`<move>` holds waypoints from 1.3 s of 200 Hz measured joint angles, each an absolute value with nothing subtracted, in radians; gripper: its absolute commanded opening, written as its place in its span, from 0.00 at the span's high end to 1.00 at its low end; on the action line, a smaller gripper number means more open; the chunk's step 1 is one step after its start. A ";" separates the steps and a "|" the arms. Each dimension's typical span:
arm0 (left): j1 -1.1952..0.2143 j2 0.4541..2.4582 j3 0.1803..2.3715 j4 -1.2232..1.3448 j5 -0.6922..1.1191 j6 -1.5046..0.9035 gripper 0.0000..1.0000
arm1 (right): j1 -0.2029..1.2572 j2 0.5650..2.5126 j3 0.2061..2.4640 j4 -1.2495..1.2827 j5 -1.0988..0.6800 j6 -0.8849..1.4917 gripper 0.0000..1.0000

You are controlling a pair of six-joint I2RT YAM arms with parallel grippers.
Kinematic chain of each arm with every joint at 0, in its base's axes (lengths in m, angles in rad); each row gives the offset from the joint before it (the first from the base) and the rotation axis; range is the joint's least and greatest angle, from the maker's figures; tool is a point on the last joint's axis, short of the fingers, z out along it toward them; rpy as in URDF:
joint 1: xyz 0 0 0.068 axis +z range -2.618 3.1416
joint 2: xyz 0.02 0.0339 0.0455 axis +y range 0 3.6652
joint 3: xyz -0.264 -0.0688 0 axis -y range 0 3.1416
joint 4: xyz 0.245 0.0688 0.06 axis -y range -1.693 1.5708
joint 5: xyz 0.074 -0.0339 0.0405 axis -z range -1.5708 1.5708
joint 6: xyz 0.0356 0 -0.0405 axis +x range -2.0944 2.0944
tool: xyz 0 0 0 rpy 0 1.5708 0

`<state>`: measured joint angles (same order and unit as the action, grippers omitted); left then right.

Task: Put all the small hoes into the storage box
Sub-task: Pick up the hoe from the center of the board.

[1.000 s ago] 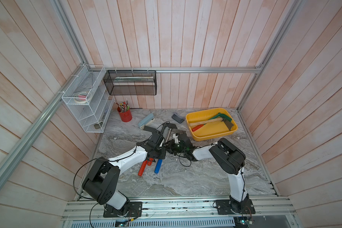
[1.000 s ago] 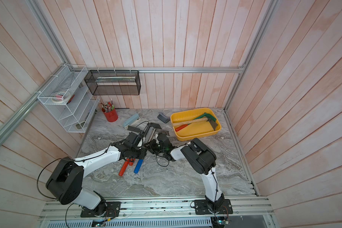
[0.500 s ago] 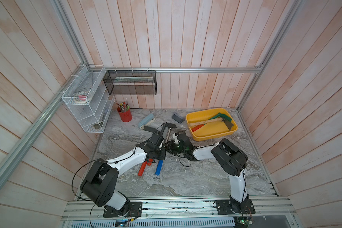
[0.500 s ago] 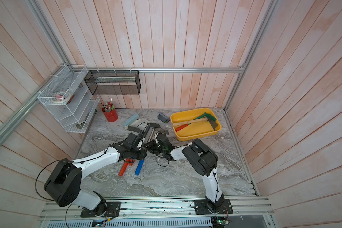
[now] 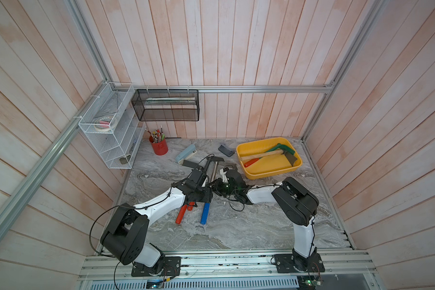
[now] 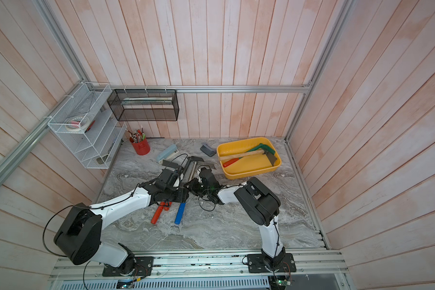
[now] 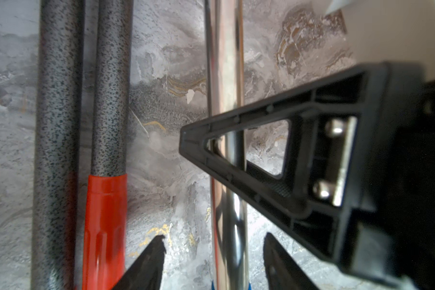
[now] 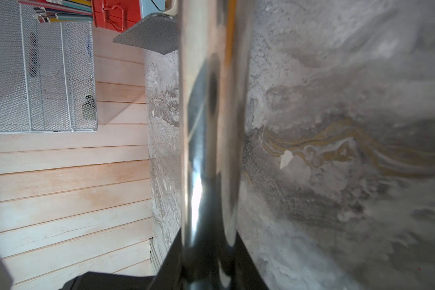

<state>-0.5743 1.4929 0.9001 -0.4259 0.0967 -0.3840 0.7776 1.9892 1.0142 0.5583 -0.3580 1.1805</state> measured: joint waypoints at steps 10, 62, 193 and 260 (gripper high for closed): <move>-0.572 1.487 0.900 -0.426 0.096 -0.385 0.31 | 0.778 1.978 1.013 0.551 -0.356 1.174 1.00; -0.564 1.475 0.900 -0.425 0.097 -0.385 0.28 | 0.777 1.927 1.007 0.534 -0.348 1.137 1.00; -0.565 1.475 0.900 -0.345 0.175 -0.385 0.23 | 0.723 1.800 0.918 0.523 -0.352 1.099 1.00; -0.566 1.470 0.900 -0.321 0.183 -0.387 0.11 | 0.664 1.725 0.862 0.528 -0.375 1.094 1.00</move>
<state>-0.5655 1.4696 0.9001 -0.3210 0.1829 -0.3866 0.6643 1.7252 0.8616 0.5282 -0.3748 1.0943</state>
